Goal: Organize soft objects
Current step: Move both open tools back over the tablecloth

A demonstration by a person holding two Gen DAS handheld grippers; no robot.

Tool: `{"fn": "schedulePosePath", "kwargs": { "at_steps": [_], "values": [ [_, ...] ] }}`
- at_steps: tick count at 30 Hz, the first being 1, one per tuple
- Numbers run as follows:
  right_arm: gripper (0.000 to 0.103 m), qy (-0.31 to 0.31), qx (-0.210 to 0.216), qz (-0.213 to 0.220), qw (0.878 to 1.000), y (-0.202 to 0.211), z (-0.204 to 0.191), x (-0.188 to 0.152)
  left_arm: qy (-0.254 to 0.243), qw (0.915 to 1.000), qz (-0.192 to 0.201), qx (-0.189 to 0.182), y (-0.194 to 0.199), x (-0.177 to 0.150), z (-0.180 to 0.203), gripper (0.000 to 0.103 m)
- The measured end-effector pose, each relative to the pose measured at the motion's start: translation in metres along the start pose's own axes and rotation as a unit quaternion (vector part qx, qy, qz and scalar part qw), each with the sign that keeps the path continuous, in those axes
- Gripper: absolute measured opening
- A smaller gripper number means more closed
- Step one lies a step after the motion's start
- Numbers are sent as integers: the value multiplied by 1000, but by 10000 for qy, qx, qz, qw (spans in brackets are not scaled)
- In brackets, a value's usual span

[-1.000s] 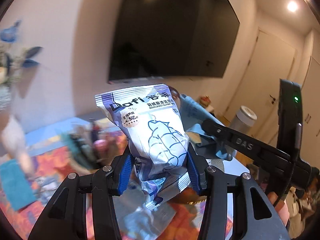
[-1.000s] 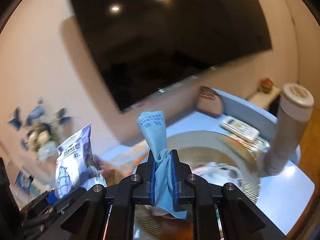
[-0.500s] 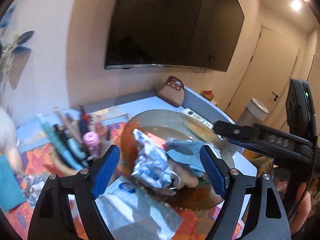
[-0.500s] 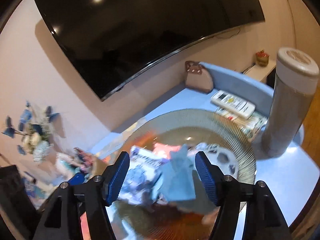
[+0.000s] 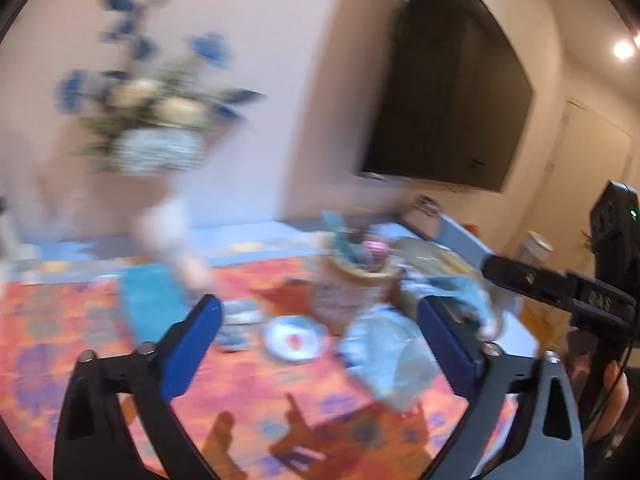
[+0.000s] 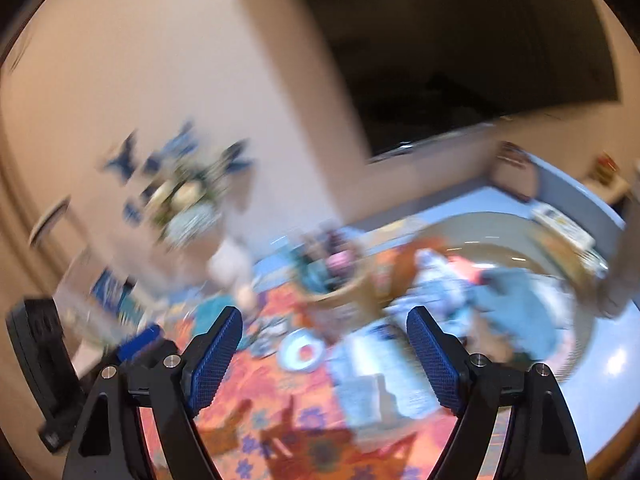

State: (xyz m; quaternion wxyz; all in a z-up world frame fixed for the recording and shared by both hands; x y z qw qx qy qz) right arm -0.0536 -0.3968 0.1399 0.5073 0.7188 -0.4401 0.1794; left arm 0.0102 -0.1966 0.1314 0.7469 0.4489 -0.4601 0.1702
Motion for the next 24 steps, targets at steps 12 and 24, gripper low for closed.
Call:
{"fn": "schedulePosePath", "kwargs": {
  "at_steps": [12,24],
  "values": [
    [89,1317,350,-1430,9803,-124,-117,-153,1285,9803,-748,1297,7,-102,-174,99],
    [89,1103,-87,-1502,9824,-164,-79,-191,1069,9770,-1489,1093,-38,-156,-178,99]
  ]
}}
Point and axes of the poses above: each gripper's, at about its wrist camera, not at the fingertips, and y roughly against the way its jaws point, z to its right, x to its top, the point moved 10 cm from there along -y, roughly the way its jaws point, and after that the axes turned 4 degrees about -y, right-handed, at the moved point
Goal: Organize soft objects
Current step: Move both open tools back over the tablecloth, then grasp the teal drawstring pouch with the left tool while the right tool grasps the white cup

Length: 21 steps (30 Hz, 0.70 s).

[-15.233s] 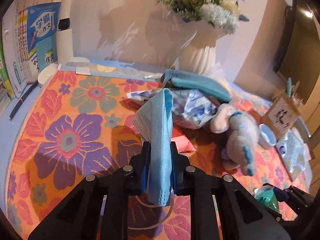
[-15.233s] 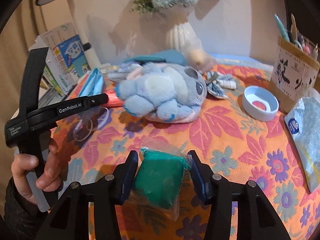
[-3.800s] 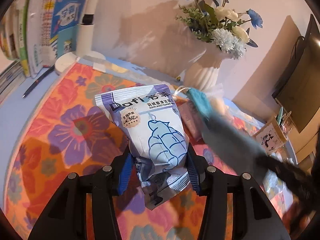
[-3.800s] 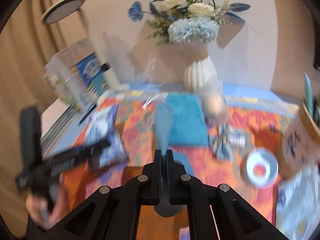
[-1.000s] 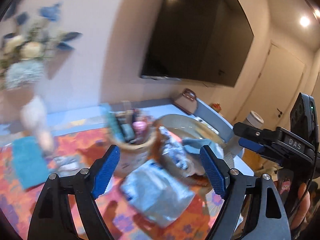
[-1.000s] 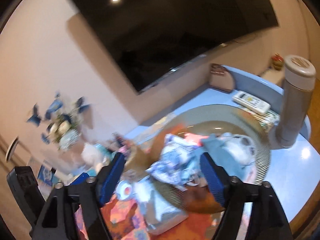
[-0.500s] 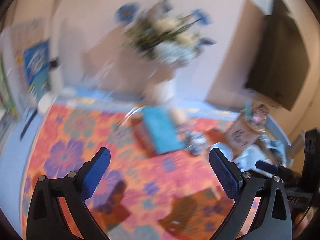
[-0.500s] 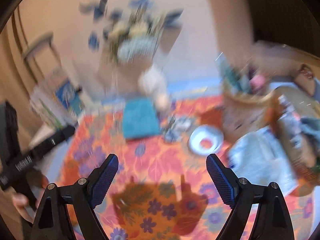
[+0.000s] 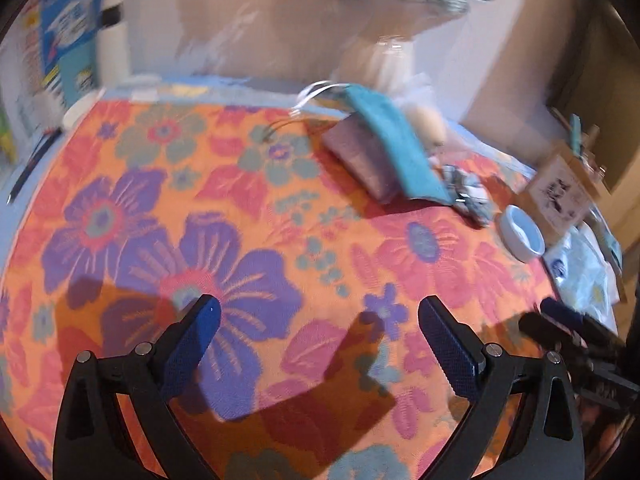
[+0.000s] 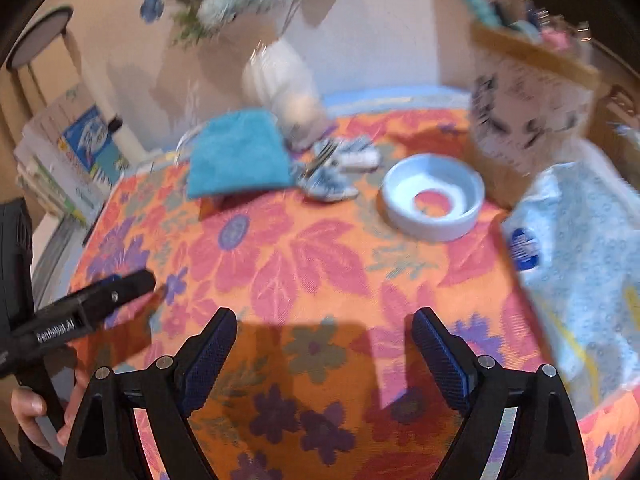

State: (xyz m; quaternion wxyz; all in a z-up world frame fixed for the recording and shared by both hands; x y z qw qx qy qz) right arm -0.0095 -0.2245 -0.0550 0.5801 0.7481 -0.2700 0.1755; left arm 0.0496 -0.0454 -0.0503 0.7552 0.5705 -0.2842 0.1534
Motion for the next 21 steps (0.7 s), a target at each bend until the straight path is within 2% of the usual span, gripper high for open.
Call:
{"fn": "schedulePosePath", "kwargs": {
  "at_steps": [4,6,11,14,16,17,18,20,21],
  "values": [
    [89,-680,-278,325,9968,14,34,10,-117,9996,183,-164,11,32,16,99],
    [89,-990,-262,255,9944,14,48,14,-121,9991,294,-262,14,52,22,99],
    [89,-1082,-426,-10,9932,4,59,30,-331,9988,370,38,-5,100,43,99],
    [89,-1102,-590,-50,9921,-6,64,43,-410,9983,232,339,-33,113,49,99],
    [89,-1084,-737,-129,9913,-15,69,50,-365,9985,66,400,-51,114,49,98],
    [89,-1065,-779,-87,9912,-17,69,55,-299,9988,22,385,-57,114,49,96],
    [89,-1038,-823,-9,9912,-19,69,60,-239,9990,-17,373,-62,113,49,89],
    [89,-1008,-881,-2,9910,-24,68,64,-170,9991,-86,377,-72,111,47,76],
    [89,-965,-946,-5,9908,-28,68,66,-171,9989,-101,417,-75,110,47,64]
  ]
}}
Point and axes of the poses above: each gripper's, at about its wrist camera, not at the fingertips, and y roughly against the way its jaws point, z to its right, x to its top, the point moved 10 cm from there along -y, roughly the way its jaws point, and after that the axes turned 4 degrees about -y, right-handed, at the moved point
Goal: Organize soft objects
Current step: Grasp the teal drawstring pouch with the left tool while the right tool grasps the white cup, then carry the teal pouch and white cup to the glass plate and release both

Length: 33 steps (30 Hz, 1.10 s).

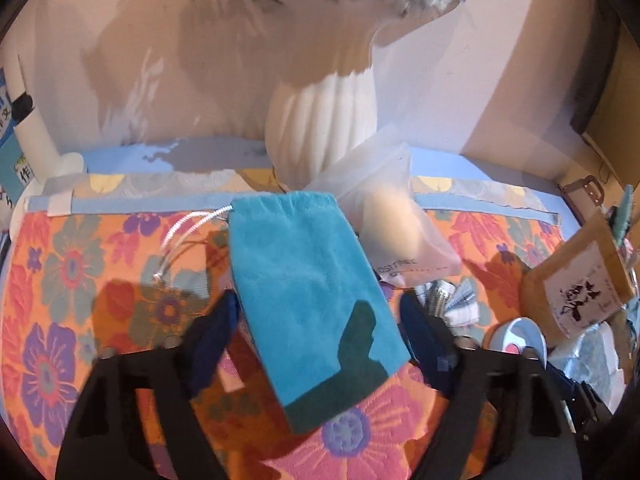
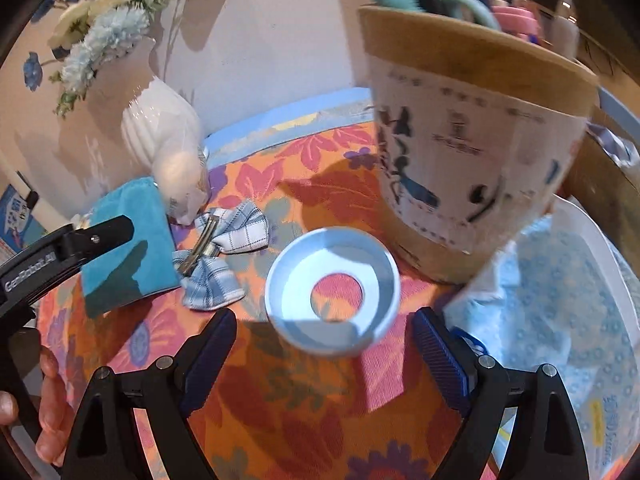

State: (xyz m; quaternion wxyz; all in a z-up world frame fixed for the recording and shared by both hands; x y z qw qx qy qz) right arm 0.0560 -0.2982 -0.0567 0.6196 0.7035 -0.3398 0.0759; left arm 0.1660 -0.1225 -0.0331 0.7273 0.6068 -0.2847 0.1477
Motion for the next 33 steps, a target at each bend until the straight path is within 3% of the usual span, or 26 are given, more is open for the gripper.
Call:
{"fn": "schedulePosePath", "kwargs": {
  "at_steps": [3,5,7,12,17,22,26,27,28,30,32,33],
  "values": [
    [84,171,-88,144,9997,-4,-8,6,-81,9994,58,318,-2,-2,-7,36],
    [68,223,-170,243,9993,-3,-8,7,-31,9996,107,259,1,-5,-12,24],
    [65,283,-356,319,9985,-3,-6,7,74,9998,147,133,7,-6,-16,12],
    [61,262,-227,468,9983,2,-6,9,241,9986,346,-328,40,-15,-19,7],
    [61,191,618,502,9966,28,-17,-8,416,9950,403,-814,91,-40,-28,7],
    [61,687,967,394,9922,55,-38,-44,813,9918,-133,-976,113,-92,-56,7],
    [62,993,1100,244,9887,63,-50,-68,777,9952,-408,-432,112,-130,-78,8],
    [63,1105,1045,237,9881,62,-53,-73,779,9957,-446,-225,109,-135,-84,12],
    [64,1148,1010,211,9880,59,-54,-76,795,9958,-457,34,106,-136,-90,24],
    [64,1177,1001,138,9879,52,-55,-83,723,9959,-324,437,105,-134,-97,27],
    [67,1200,957,114,9881,50,-53,-85,611,9962,-296,548,99,-127,-96,36],
    [67,1200,977,76,9879,47,-53,-85,597,9963,-390,486,93,-125,-93,62]
  ]
}}
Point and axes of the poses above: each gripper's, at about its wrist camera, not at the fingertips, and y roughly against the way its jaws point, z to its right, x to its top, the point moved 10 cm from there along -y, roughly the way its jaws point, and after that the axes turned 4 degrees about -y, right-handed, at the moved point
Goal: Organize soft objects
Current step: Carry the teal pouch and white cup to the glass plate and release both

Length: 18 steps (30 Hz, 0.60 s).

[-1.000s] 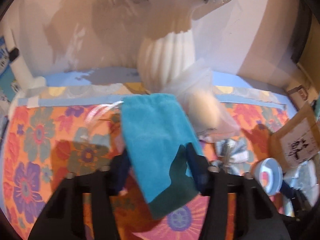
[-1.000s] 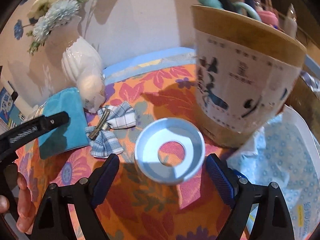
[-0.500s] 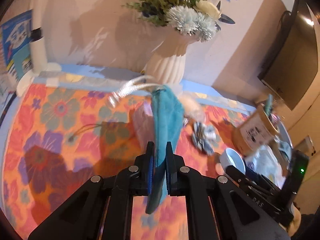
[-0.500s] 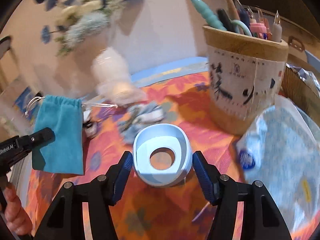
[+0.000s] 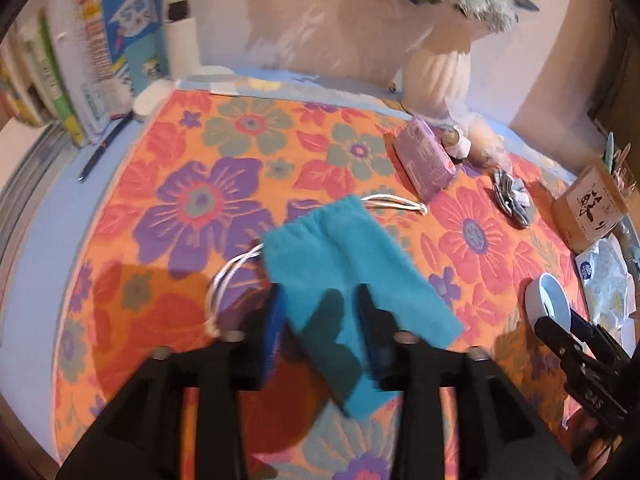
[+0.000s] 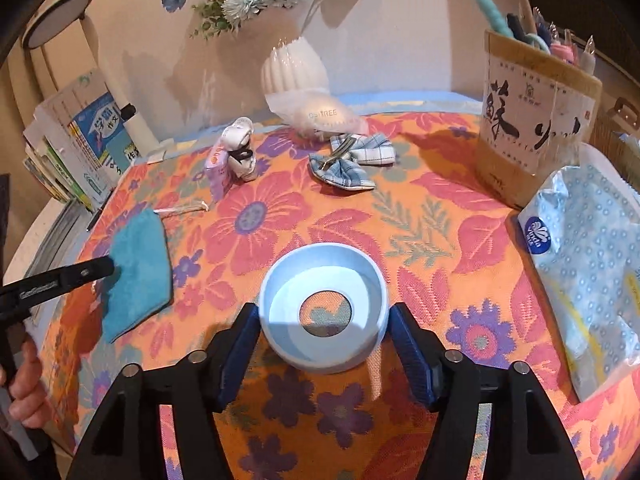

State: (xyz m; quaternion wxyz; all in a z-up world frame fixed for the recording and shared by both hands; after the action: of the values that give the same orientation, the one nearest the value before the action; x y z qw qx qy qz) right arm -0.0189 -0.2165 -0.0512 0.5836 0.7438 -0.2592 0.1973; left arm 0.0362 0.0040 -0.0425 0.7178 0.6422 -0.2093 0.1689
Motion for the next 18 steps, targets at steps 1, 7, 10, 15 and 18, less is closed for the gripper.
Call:
{"fn": "schedulePosePath", "kwargs": {
  "at_steps": [1,7,10,15,18],
  "values": [
    [68,-14,65,-18,10000,-1,0,0,19,9998,-137,-113,-7,2,6,98],
    [81,-40,56,-48,10000,-3,0,-1,-108,9995,-304,55,-33,8,35,102],
    [84,107,-77,-99,9999,-7,-4,-1,-378,9974,-350,509,-47,8,41,102],
    [86,222,-179,-148,9995,-10,-7,-2,-645,9957,106,659,-37,13,46,54],
    [66,203,-271,-71,9994,-9,-5,0,-776,9950,262,563,-26,13,44,14]
  ]
}}
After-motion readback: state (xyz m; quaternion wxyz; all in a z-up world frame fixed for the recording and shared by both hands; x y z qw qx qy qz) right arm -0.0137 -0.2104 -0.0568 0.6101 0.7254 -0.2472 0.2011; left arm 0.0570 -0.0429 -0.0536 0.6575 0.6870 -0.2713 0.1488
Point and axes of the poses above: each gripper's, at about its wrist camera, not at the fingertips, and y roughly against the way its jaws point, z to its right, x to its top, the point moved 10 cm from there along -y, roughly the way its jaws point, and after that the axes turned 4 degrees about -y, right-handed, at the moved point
